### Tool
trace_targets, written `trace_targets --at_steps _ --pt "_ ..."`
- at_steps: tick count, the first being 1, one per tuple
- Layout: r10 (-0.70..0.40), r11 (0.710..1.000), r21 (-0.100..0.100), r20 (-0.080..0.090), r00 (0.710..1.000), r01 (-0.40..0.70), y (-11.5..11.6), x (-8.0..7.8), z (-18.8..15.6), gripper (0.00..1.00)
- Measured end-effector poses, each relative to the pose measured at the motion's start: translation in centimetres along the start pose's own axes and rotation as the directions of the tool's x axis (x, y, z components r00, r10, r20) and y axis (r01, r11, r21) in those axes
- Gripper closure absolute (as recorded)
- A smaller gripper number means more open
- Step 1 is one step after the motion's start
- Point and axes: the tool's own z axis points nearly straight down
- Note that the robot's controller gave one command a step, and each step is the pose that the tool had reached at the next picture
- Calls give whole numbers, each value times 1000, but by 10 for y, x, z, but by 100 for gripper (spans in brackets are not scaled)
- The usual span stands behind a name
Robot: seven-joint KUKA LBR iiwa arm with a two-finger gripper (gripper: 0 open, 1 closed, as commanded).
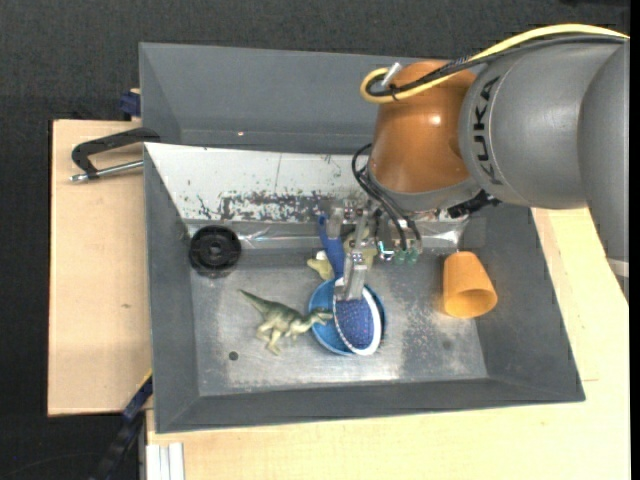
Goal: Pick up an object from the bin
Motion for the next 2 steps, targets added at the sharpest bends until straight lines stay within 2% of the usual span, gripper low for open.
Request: trace_targets --at_steps 1,2 --pt "-279 960 1 4 960 279 -1 32 64 0" --pt "-278 961 3 11 961 278 -2 30 61 100"
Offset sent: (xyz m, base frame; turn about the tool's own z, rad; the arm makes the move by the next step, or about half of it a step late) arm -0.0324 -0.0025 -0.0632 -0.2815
